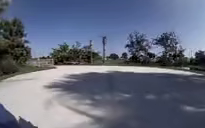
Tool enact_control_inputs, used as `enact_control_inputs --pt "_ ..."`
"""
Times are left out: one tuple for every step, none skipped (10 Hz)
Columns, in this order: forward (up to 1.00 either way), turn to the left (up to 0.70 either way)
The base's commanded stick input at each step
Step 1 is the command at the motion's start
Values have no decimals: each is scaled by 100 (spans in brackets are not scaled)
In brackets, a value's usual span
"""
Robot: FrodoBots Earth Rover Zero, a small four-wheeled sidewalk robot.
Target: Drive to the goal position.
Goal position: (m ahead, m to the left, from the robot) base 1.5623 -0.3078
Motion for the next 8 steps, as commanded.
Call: enact_control_inputs --pt "70 35" --pt "70 35" --pt "70 35" --pt "70 35" --pt "70 35" --pt "70 35" --pt "70 12" --pt "70 0"
